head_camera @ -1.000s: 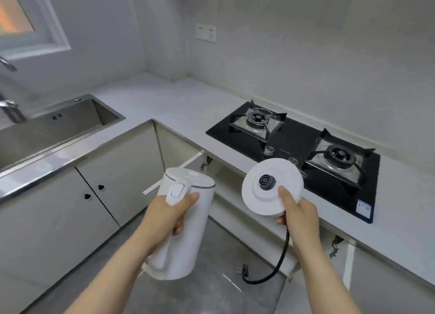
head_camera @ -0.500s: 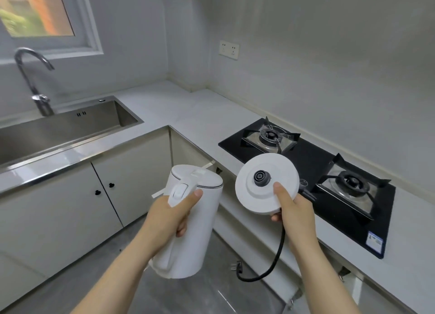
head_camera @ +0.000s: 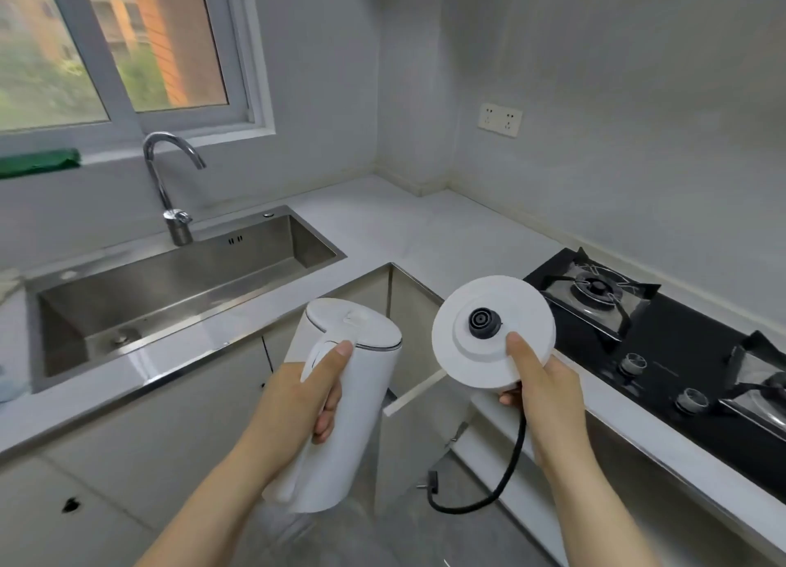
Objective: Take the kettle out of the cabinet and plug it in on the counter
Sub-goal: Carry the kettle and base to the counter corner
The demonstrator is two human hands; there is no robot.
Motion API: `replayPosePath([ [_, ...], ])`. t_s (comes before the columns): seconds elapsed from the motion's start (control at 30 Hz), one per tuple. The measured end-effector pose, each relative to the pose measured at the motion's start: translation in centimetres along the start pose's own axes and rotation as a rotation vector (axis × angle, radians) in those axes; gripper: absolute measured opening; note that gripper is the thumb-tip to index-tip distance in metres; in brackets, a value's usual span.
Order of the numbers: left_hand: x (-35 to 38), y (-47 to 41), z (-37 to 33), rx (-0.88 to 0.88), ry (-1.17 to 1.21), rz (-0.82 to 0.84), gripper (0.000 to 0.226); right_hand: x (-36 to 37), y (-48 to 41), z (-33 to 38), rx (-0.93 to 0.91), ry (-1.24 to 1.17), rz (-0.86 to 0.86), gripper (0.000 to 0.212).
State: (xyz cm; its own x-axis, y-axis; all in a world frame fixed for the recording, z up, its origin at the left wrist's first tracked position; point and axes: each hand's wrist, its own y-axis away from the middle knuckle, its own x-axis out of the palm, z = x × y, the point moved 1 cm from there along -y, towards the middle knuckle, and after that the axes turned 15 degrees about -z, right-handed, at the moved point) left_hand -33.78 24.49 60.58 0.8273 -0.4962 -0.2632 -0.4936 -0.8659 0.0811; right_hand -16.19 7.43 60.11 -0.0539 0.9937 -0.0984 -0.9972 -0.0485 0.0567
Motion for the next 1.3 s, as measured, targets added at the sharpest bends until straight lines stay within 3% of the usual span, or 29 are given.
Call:
replayPosePath([
  [0.37, -3.5, -10.8, 0.8, -0.055, 0.032, -0.006, 0.061, 11.3, -2.1, 0.8, 0.209, -0.105, -0.046, 0.024],
  [0.9, 0.3, -27.5, -1.5, -0.054, 0.057, -0.015, 0.059, 24.0, -15.6, 3.5, 0.22, -0.197, -0.026, 0.017],
  [1.3, 1.9, -42.4, -3.7, 0.035, 0.01, 0.153, 0.063, 33.0, -23.3, 5.0, 0.208, -0.208, -0.168, 0.019],
])
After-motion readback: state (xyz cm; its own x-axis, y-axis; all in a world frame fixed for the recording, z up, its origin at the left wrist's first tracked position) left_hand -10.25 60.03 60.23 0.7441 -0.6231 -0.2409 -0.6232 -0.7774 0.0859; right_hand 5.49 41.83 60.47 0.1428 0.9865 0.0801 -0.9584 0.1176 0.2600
